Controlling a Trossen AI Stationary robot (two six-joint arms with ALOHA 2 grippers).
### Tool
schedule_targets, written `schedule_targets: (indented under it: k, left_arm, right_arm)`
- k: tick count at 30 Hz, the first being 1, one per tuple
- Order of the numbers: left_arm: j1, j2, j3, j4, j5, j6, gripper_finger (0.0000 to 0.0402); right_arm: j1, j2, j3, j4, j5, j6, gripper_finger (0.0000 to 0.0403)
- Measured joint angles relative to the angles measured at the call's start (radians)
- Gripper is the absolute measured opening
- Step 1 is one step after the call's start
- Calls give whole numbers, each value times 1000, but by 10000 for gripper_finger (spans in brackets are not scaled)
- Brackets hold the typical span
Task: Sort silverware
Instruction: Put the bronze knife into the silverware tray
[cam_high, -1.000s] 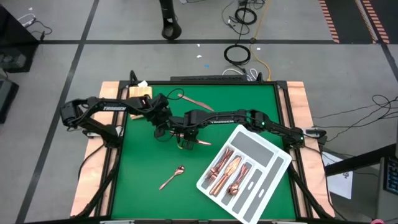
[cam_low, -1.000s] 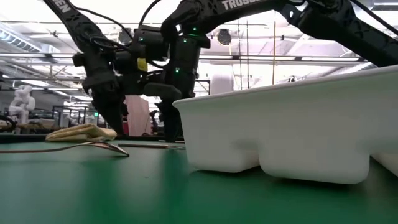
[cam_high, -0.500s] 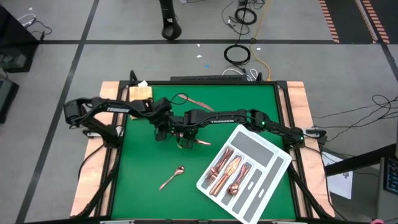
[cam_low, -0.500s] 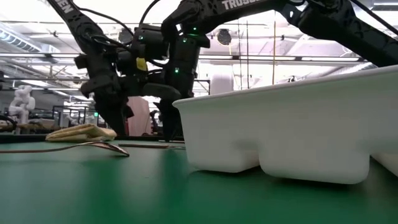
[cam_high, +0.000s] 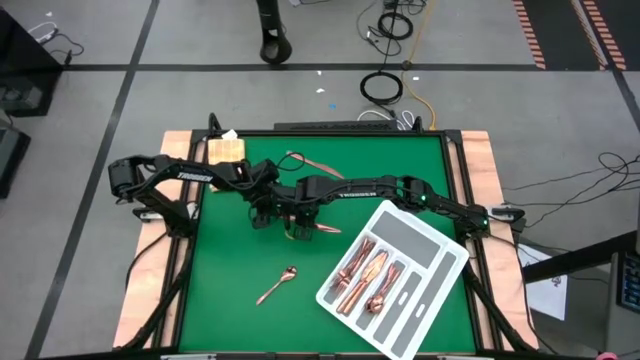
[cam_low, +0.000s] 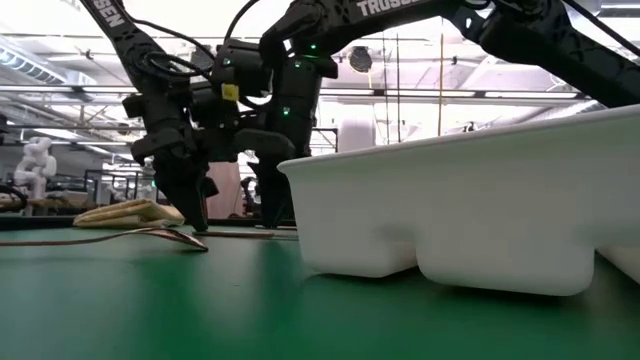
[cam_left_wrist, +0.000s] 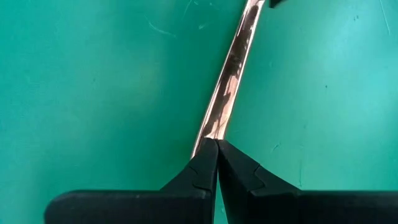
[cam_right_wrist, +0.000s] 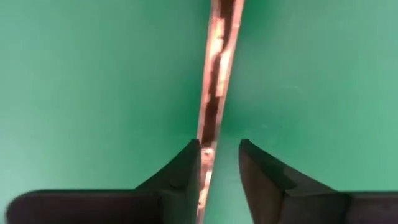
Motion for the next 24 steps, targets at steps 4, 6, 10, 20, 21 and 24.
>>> schedule_targets:
  k: [4,6,10,20,21,24]
  left_arm:
    - [0,1,-1,6,-4,1,21]
    - [0,1,-1,7,-4,2,21]
    - [0,2,-1,8,-9,1,21]
    - [4,2,-2,15,-18,-3,21]
    - [4,2,-2,21,-19,-3,21]
    - [4,2,-2,30,-21,-3,21]
  right_arm:
    - [0,0,0,7,-44,-4,151]
    - [0,0,0,18,-41,-4,181]
    - [-6,24,2,42,-48,-4,213]
    - [-5,116,14,-6,-32,-2,161]
    - [-3,120,14,-11,-26,1,143]
    - [-2,125,15,-24,-24,5,77]
